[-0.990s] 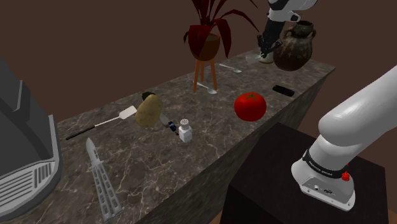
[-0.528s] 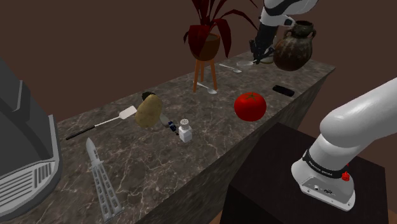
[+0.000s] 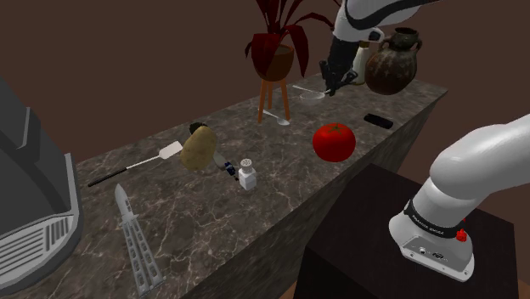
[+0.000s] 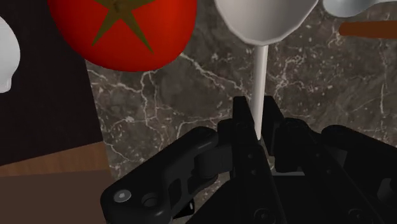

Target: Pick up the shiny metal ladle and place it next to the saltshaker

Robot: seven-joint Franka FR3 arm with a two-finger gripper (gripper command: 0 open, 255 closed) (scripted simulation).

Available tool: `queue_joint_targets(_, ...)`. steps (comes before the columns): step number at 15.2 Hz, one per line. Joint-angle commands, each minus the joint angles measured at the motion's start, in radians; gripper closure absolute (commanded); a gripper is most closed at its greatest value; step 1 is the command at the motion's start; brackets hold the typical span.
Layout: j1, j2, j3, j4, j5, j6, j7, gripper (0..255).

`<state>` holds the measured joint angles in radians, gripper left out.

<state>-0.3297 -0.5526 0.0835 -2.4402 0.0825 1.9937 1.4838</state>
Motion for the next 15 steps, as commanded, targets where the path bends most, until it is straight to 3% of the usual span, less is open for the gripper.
queue_joint_targets(1,0.02,-0.013,0.038,-0.016,0.018,0.006,0.048,255)
queue_joint_targets(10,0.115,-0.051,0.216,-0.024,0.101,-0.007,0.266,255)
queue_joint_targets(15,0.118,-0.038,0.226,-0.082,0.108,0.064,0.264,255)
